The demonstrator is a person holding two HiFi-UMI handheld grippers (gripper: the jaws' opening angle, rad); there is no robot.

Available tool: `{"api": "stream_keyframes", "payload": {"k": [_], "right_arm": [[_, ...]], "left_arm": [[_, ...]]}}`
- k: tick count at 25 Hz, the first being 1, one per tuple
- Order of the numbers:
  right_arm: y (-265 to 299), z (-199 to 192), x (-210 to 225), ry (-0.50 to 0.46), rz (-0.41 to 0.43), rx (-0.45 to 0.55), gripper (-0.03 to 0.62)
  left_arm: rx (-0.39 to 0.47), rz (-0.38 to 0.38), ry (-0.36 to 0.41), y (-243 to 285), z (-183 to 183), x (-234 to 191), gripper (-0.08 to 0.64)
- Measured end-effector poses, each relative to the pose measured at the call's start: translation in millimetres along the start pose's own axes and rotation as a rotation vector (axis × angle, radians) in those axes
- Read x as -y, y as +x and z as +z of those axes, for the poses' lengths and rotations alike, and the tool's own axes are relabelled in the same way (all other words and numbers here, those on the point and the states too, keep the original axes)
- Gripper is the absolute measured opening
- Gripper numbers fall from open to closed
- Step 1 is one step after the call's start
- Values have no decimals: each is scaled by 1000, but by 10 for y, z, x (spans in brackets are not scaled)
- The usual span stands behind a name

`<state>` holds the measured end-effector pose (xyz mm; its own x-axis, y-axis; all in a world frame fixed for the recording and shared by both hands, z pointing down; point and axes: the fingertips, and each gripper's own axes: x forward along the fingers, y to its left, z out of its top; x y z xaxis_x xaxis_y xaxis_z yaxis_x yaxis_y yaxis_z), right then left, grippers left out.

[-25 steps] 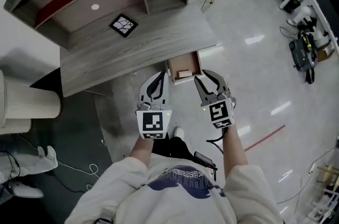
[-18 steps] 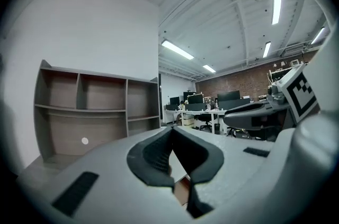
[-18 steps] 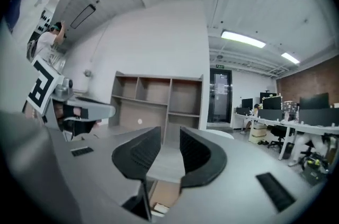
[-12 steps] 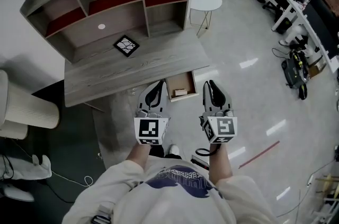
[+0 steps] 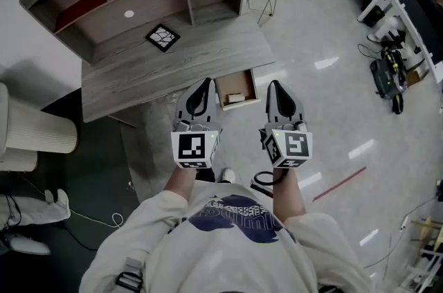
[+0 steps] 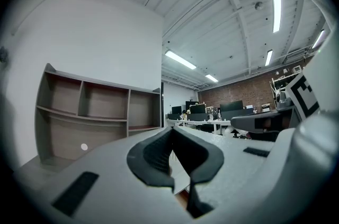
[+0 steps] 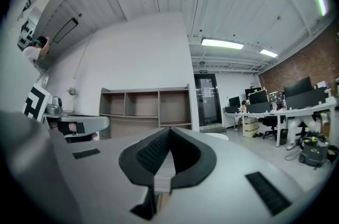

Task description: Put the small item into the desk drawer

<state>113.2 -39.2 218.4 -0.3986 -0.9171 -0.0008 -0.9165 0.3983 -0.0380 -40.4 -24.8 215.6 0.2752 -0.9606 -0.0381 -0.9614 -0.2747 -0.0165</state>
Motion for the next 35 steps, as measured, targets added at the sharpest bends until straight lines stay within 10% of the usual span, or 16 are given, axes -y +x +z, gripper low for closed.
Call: {"api": "stream_keyframes", "payload": {"k": [35], "right_arm": [[152,45,61,-73,-48,31,-3]], "left_arm": [[14,14,9,199,-22,-67,8]]}}
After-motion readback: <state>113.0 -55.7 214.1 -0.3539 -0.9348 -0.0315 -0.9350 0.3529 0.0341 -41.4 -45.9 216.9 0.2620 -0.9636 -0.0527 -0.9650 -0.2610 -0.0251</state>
